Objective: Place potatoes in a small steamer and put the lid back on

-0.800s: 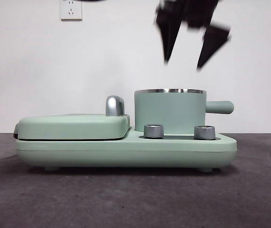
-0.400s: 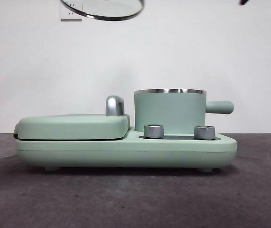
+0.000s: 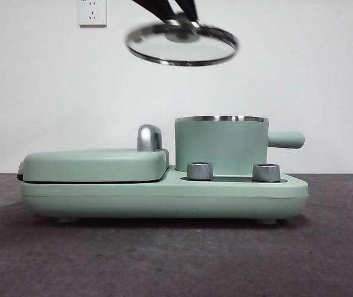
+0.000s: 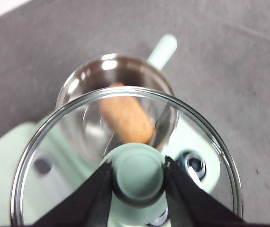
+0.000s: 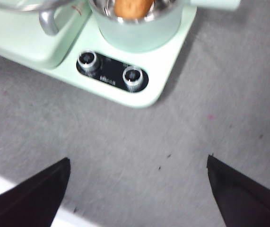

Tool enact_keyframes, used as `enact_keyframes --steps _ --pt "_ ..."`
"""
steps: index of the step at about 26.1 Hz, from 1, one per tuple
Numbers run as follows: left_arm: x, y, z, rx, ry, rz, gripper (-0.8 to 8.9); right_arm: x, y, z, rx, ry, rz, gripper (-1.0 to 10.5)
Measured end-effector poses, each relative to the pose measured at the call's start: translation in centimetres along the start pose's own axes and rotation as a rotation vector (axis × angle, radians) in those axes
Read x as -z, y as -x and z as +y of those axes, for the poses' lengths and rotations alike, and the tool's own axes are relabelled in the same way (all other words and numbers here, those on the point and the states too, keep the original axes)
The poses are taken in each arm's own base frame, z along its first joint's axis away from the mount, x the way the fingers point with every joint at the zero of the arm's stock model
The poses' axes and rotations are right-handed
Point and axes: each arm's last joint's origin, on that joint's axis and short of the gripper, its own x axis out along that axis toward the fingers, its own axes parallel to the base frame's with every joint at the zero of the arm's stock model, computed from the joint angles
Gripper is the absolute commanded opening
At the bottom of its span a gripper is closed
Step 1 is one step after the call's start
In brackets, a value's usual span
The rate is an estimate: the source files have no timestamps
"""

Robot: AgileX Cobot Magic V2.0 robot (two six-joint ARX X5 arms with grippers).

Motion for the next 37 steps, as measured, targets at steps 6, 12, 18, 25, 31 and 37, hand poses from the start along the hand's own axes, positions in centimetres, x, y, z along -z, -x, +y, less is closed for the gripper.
enact_keyframes --steps 6,12,18,25,31,37 --pt "-0.5 -1.2 -0.2 0.004 -0.012 -0.119 0.50 5.4 0.9 -0.4 -0.132 -0.047 -0.071 4.6" --pt "-0.8 -3.1 -0.1 0.004 -0.014 -0.156 0.49 8.7 0.9 -0.9 -0.164 -0.110 -0.105 4.6" --pt "0.2 -7.4 0.1 0.004 -0.010 -0.098 0.37 9.4 0.9 -1.0 -0.171 -0.143 -0.120 4.6" --pt "1.3 -10.5 0.2 0.005 -0.008 -0.045 0.21 9.3 0.9 -1.0 -0.173 -0.154 -0.126 4.6" --pt "0.8 -10.6 0.4 0.003 -0.007 -0.089 0.17 9.3 0.9 -1.0 -0.173 -0.157 -0.125 4.6" --pt "-1.3 -8.7 2.0 -0.029 0.039 -0.122 0.17 9.3 0.9 -1.0 -0.173 -0.158 -0.126 4.6"
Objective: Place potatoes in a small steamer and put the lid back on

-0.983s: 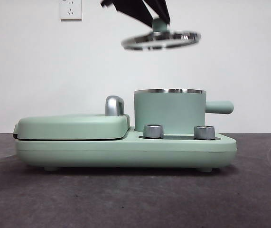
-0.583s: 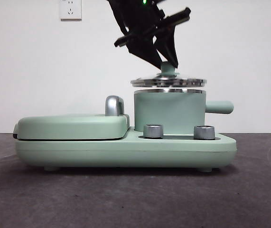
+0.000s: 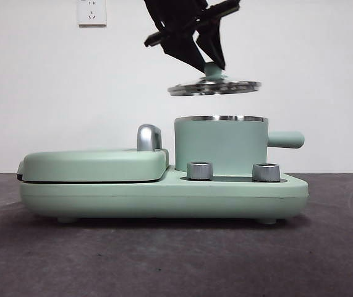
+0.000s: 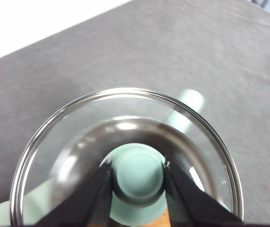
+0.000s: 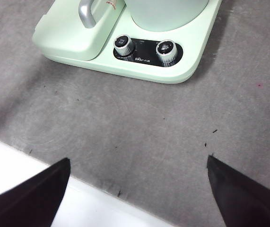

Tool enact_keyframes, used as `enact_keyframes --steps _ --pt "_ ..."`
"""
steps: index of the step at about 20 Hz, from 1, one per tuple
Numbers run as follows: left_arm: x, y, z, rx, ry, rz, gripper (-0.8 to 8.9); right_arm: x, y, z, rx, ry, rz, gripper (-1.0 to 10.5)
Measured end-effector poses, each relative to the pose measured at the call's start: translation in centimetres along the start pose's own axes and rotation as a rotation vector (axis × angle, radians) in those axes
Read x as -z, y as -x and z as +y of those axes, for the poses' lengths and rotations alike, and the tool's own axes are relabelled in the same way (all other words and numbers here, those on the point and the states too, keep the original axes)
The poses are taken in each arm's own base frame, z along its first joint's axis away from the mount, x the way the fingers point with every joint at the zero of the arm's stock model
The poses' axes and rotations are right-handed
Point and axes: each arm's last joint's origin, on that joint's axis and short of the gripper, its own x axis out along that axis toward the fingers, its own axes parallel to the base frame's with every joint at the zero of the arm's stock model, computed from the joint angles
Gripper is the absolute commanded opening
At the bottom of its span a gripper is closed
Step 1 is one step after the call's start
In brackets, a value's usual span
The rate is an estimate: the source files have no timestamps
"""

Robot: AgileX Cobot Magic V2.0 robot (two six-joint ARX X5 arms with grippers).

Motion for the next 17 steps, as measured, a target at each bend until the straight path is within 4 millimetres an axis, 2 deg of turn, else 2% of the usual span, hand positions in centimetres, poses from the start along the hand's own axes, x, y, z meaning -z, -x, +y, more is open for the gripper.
enact_keyframes --steps 3,8,17 --pt "-0.9 -0.6 0.8 -0.015 0.016 0.051 0.17 0.0 0.0 0.0 0.000 0.000 0.000 4.6" --pt "-0.8 -3.6 0.4 0.014 0.015 0.134 0.17 0.0 0.0 0.0 0.003 0.000 -0.001 4.6" --pt "-0.4 -3.8 0.3 0.016 0.017 0.176 0.17 0.0 0.0 0.0 0.004 0.000 -0.001 4.6"
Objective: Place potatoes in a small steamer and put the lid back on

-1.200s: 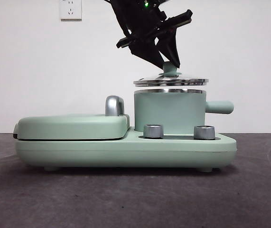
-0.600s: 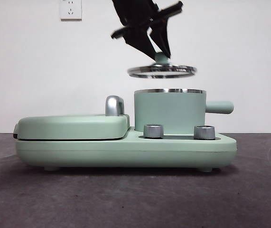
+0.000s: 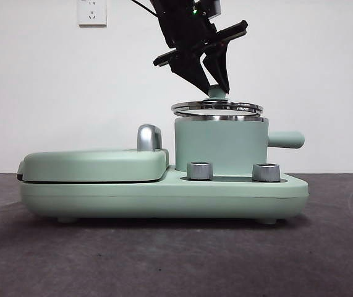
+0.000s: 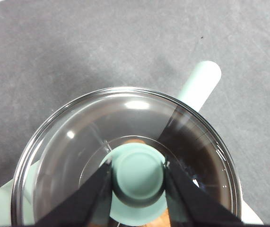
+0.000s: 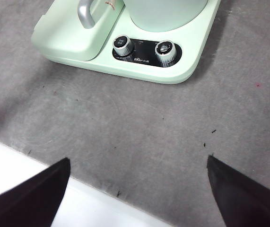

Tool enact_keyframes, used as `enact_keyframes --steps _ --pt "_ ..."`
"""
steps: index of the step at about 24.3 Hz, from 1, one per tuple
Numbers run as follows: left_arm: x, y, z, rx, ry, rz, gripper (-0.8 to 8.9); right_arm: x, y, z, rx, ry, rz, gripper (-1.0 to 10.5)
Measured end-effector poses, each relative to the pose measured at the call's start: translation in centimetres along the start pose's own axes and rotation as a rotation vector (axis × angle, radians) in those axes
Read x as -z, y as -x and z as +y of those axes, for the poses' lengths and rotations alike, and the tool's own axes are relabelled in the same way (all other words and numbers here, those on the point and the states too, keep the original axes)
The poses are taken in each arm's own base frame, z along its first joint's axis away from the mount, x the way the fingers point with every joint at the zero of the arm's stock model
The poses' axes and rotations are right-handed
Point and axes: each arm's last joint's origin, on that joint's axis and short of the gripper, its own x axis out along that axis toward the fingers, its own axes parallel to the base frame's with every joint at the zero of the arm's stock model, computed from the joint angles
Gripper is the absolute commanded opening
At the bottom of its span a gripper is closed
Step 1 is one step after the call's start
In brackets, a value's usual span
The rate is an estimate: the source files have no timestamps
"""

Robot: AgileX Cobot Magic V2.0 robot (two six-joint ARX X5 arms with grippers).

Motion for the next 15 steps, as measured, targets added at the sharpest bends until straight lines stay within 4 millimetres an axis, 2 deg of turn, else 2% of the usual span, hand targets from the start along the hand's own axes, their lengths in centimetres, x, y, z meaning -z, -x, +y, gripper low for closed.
enact_keyframes --steps 6,10,15 --pt "0.0 -0.1 -0.6 0.057 -0.006 -0.003 0.17 0.0 0.0 0.0 0.002 0.000 -0.001 4.6" --pt "0.3 -1.0 -0.6 0.052 -0.003 0.010 0.16 0.0 0.0 0.0 0.002 0.000 -0.001 4.6" --pt "0.2 -1.0 -0.6 0.030 -0.004 0.007 0.16 0.0 0.0 0.0 0.002 0.000 -0.001 4.6"
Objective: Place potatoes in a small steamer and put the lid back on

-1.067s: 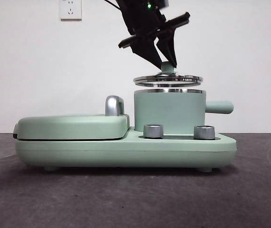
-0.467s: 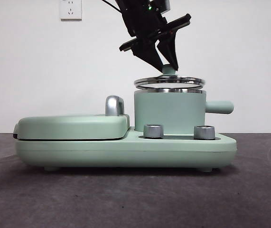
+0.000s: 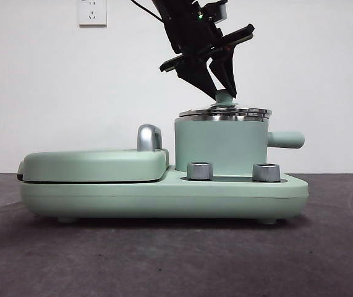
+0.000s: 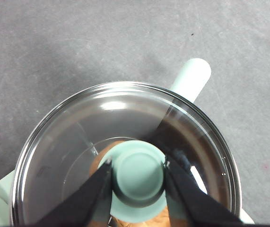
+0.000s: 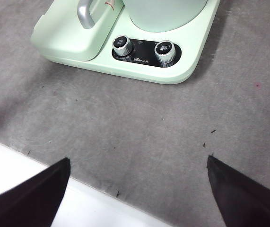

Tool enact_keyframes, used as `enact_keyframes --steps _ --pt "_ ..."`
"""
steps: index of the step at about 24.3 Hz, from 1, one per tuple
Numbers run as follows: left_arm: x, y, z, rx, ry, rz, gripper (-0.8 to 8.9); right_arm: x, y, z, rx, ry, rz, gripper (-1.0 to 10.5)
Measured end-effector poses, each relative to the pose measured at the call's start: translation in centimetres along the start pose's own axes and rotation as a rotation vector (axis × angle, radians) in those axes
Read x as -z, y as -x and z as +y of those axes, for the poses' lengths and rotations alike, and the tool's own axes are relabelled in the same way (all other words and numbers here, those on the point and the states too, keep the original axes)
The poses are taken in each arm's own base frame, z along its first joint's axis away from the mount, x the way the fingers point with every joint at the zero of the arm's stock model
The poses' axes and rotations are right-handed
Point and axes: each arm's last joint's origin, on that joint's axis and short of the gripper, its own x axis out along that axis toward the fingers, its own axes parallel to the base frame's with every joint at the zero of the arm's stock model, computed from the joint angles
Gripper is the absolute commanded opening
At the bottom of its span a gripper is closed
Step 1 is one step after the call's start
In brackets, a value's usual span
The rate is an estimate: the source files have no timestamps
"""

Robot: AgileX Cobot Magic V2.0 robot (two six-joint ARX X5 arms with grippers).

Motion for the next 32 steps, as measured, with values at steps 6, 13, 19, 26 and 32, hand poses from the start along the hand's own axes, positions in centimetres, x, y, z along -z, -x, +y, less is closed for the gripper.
enact_keyframes --steps 6,13,19,26,32 --pt "0.1 0.0 0.0 0.000 0.002 0.008 0.16 0.0 0.0 0.0 0.001 -0.003 -0.001 4.6" --pt "0.2 0.2 0.1 -0.014 0.005 0.035 0.16 0.0 0.0 -0.1 0.023 -0.011 -0.008 4.6" --pt "0.3 0.2 0.1 -0.014 0.005 0.036 0.30 0.0 0.0 -0.1 0.025 -0.026 -0.009 4.6" --pt "0.6 0.2 0.2 -0.013 0.020 0.069 5.62 0.0 0.0 -0.1 0.025 -0.027 -0.009 4.6" --pt "-0.8 10.4 -0.1 -0.015 0.046 0.027 5.61 0.0 0.0 -0.1 0.024 -0.026 -0.010 4.6"
